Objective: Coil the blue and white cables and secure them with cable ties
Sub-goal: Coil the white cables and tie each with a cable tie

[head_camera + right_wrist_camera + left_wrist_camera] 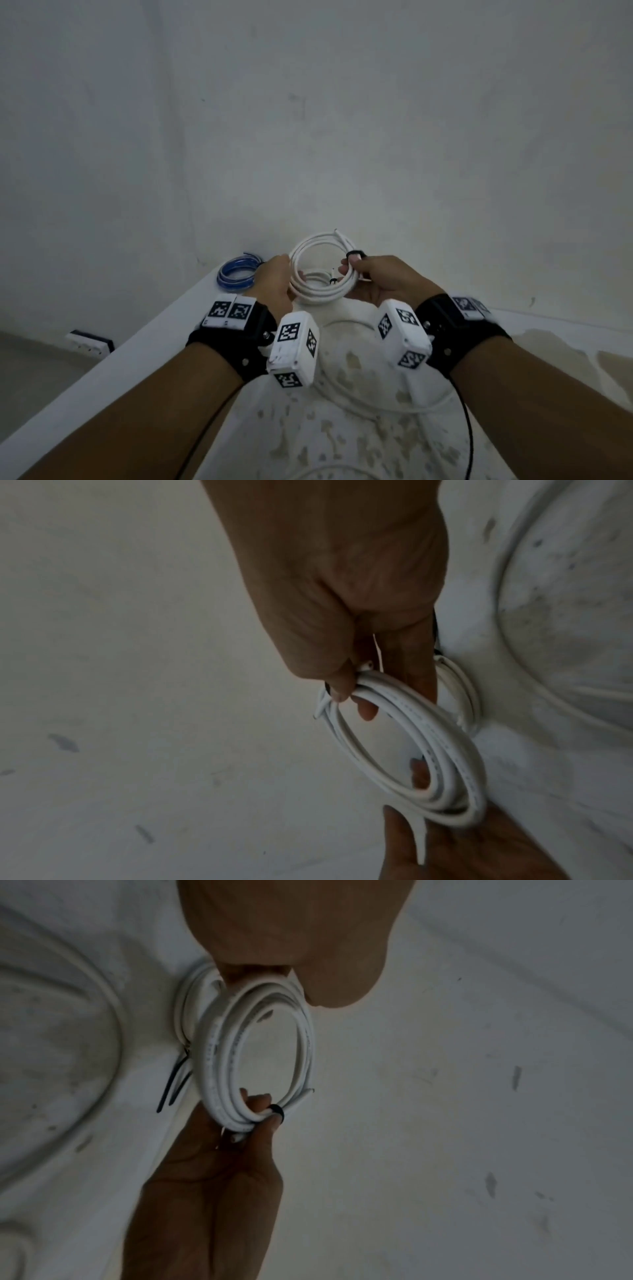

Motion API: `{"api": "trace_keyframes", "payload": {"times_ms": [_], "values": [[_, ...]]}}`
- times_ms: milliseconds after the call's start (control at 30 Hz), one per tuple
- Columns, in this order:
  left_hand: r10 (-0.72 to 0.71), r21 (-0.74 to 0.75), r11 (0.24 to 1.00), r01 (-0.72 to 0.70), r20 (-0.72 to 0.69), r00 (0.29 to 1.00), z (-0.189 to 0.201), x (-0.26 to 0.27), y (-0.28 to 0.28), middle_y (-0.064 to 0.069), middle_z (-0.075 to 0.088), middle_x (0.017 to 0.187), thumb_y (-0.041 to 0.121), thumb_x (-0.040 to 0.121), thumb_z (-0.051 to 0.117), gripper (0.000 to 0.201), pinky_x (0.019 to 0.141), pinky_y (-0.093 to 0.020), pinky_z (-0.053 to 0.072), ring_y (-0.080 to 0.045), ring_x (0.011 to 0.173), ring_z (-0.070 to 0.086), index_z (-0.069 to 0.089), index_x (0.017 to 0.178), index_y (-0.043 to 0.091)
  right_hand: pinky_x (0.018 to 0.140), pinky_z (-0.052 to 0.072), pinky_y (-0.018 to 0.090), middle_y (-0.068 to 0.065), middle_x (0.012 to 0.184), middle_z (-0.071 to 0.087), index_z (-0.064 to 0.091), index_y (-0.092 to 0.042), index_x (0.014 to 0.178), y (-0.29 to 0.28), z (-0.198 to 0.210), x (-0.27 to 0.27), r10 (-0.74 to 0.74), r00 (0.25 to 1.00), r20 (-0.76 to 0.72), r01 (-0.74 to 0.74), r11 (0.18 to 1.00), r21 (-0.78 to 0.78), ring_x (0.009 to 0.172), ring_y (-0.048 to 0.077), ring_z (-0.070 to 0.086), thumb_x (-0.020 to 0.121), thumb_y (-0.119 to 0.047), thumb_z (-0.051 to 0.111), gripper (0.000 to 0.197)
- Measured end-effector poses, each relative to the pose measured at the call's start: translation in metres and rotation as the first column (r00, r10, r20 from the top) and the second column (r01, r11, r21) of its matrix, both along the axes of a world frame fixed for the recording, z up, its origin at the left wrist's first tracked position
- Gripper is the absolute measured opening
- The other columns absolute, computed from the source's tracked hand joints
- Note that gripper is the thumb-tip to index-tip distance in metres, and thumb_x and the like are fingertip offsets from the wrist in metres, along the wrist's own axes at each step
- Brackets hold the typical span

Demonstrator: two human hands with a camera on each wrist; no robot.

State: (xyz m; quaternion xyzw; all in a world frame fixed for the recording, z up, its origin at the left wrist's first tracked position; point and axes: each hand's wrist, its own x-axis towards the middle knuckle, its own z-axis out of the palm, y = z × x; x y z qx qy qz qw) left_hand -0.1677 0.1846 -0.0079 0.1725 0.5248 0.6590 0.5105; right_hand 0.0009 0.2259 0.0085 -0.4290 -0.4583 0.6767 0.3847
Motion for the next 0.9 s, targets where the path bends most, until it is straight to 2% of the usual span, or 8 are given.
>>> {"api": "trace_keyframes", "payload": {"times_ms": [133,233,300,400,567,667,767,900], "values": [[-0.009,-0.123,0.992,0.004,-0.042,0.999,-0.019,-0.017,0.002,-0.005,0.052,0.083,0.022,0.095,0.051,0.011,0.064,-0.030,0.041,-0.018,0.071,0.046,0.060,0.098,0.015,0.076,0.054,0.045,0.014,0.084,0.065,0.060,0.006,0.088,0.038,-0.013,-0.025,-0.025,0.999,0.026,0.025,0.999,-0.022,0.073,0.026,0.063,0.101,-0.009,0.051,0.021],[0.027,-0.152,0.988,-0.029,-0.015,1.000,-0.031,-0.031,0.001,-0.006,0.052,0.093,0.028,0.095,0.054,0.027,0.075,-0.032,0.043,-0.019,0.077,0.049,0.056,0.120,0.018,0.049,0.056,0.033,0.016,0.076,0.063,0.060,0.009,0.104,0.049,-0.034,-0.039,-0.019,0.973,0.231,0.023,1.000,-0.013,0.053,0.020,0.064,0.101,-0.007,0.051,0.019],[0.053,-0.163,0.985,-0.053,-0.008,0.999,-0.035,-0.039,0.000,-0.007,0.052,0.092,0.028,0.095,0.057,0.033,0.075,-0.032,0.044,-0.019,0.076,0.051,0.056,0.126,0.017,0.047,0.052,0.033,0.015,0.072,0.065,0.060,0.008,0.103,0.053,-0.047,-0.045,-0.043,0.958,0.282,0.050,0.999,-0.019,0.048,0.020,0.064,0.099,-0.007,0.052,0.018],[0.082,-0.186,0.979,-0.086,-0.031,0.996,-0.038,-0.045,-0.003,-0.008,0.054,0.092,0.026,0.093,0.059,0.033,0.070,-0.030,0.046,-0.020,0.076,0.053,0.057,0.125,0.015,0.060,0.051,0.033,0.012,0.077,0.064,0.059,-0.002,0.088,0.057,-0.052,-0.046,-0.097,0.929,0.358,0.071,0.994,0.086,0.062,0.023,0.062,0.100,-0.012,0.051,0.018],[0.026,-0.167,0.985,-0.034,-0.051,0.998,-0.035,-0.029,-0.017,-0.007,0.054,0.094,0.021,0.096,0.054,0.023,0.079,-0.033,0.045,-0.019,0.078,0.053,0.056,0.117,0.013,0.070,0.060,0.034,0.007,0.087,0.061,0.056,-0.014,0.090,0.048,-0.045,-0.017,-0.258,0.825,0.503,0.126,0.951,0.281,0.078,0.025,0.065,0.094,-0.029,0.056,0.016],[-0.058,-0.131,0.990,0.042,-0.119,0.991,-0.028,-0.007,-0.029,-0.005,0.056,0.089,0.018,0.097,0.054,0.013,0.071,-0.029,0.046,-0.016,0.075,0.053,0.058,0.108,0.012,0.056,0.056,0.031,0.013,0.081,0.066,0.061,-0.006,0.079,0.030,-0.036,0.018,-0.260,0.778,0.571,0.079,0.943,0.323,0.064,0.023,0.066,0.088,-0.022,0.063,0.019],[-0.197,-0.130,0.977,0.171,-0.220,0.956,-0.022,0.024,-0.044,-0.003,0.060,0.081,0.017,0.096,0.057,0.008,0.063,-0.026,0.046,-0.015,0.069,0.055,0.060,0.095,0.010,0.056,0.060,0.036,0.013,0.074,0.071,0.065,0.000,0.074,0.004,-0.023,0.071,-0.311,0.589,0.746,-0.024,0.916,0.401,0.061,0.023,0.070,0.087,-0.025,0.065,0.028],[-0.374,-0.144,0.927,0.345,-0.395,0.839,-0.016,0.075,-0.063,-0.004,0.063,0.078,0.016,0.095,0.059,0.008,0.062,-0.025,0.046,-0.015,0.066,0.056,0.062,0.094,0.008,0.060,0.060,0.033,0.007,0.075,0.072,0.071,-0.003,0.078,-0.034,-0.016,0.156,-0.345,0.184,0.920,-0.216,0.899,0.381,0.057,0.021,0.068,0.086,-0.040,0.064,0.039]]}}
